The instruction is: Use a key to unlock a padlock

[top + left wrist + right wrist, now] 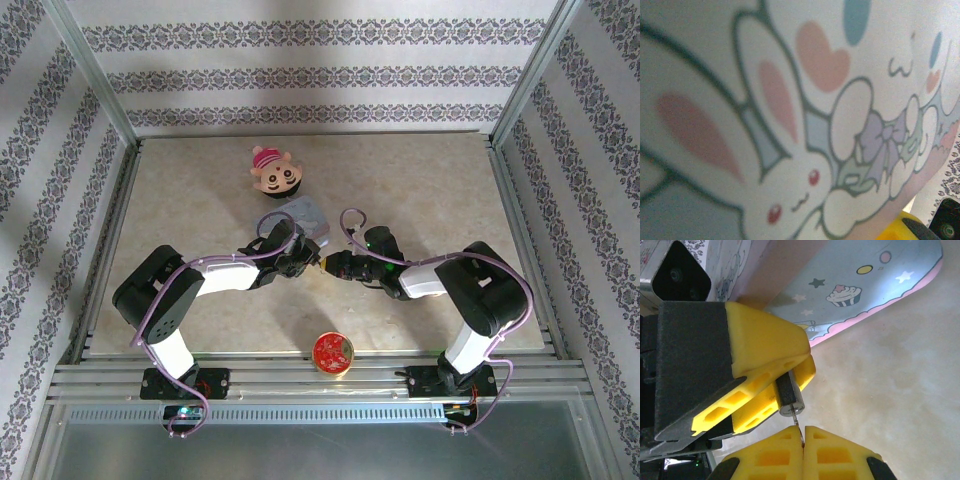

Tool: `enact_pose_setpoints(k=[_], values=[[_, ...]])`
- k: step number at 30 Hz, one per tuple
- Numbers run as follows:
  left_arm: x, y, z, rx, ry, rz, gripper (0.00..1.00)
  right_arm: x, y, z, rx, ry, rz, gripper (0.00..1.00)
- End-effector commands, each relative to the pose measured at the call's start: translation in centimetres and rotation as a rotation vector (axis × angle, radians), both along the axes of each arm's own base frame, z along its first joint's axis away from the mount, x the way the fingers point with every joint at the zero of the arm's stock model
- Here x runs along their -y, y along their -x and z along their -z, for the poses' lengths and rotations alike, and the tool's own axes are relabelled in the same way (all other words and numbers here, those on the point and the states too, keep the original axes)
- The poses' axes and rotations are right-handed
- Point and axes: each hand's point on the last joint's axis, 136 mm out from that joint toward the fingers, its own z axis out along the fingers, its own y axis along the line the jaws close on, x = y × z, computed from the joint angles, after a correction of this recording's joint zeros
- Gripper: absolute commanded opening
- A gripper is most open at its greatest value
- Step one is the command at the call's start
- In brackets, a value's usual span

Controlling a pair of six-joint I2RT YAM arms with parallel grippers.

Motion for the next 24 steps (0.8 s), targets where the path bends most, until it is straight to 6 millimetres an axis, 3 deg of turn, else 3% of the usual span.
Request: enact_pose_setpoints(k=[1, 24], values=[[1.5, 4.8, 2.3, -0.209, 0.076, 0.107, 0.0, -1.6, -3.0, -4.8, 0.158, -0.112, 0.01, 0.0], [1.5, 5.3, 1.9, -0.197, 0.094, 0.125, 0.0, -1.3, -4.7, -4.4, 0.136, -0.123, 0.057, 0.0]])
